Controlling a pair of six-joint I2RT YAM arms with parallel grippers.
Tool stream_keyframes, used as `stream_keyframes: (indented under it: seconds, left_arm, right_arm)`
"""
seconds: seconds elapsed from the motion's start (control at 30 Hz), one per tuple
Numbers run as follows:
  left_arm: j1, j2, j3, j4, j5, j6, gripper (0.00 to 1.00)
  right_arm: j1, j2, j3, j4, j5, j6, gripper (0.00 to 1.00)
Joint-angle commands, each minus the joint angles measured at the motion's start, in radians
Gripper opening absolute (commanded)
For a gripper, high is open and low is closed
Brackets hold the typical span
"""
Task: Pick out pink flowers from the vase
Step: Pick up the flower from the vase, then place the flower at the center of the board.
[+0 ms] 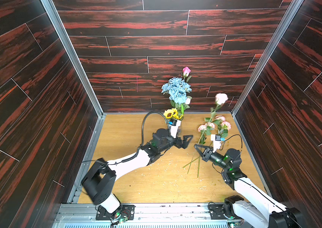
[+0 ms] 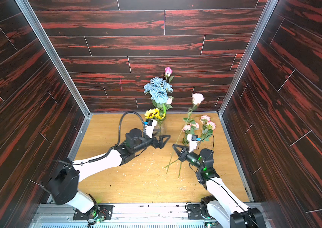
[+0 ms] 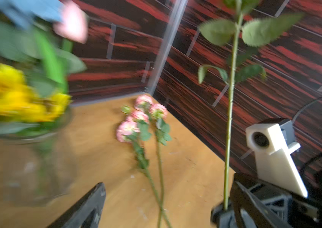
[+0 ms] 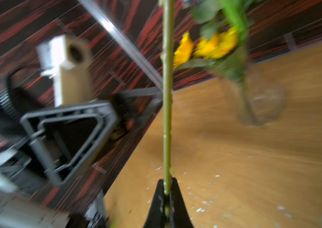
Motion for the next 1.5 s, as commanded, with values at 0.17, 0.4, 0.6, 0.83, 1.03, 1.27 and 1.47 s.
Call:
stream_keyframes:
  seconds: [0.17, 0.4, 0.6, 0.83, 1.03, 1.27, 1.47]
  left_arm:
    - [0.005, -0.082, -0.101, 0.044, -0.22, 0.1, 0.99]
    - [0.005, -0.095, -0.13, 0.057, -0.243, 0.114, 0.99]
    - [0.007, -0.106, -0.158, 0.072, -0.263, 0.108, 0.99]
    - [0.007, -0.106, -0.182, 0.104, -0.258, 0.101, 0.99]
    - [0.006, -0.115, -0.199, 0.114, -0.26, 0.105, 0.99]
    - [0.006, -0.132, -0.223, 0.124, -0.272, 0.124, 0.99]
    - [0.007, -0.128, -0.228, 0.133, -0.305, 0.11, 1.0]
  right_arm:
    - [-0.221, 0.155, 0.067, -0.33, 0.159, 0.065, 0.0]
    - [-0.273, 0.48, 0.133, -0.326, 0.018, 0.095, 0.0]
    - [-0.273, 0.613, 0.197, -0.388, -0.012, 0.07, 0.0]
    - [-0.267, 0.669, 0.257, -0.492, 0.061, 0.005, 0.0]
    - [-0.26, 0.713, 0.307, -0.549, 0.074, -0.008, 0.0]
    - [-0.246, 0.647, 0.322, -0.633, 0.117, -0.013, 0.1]
    - [-0.178, 0.548, 0.405, -0.826, 0.273, -0.048, 0.24]
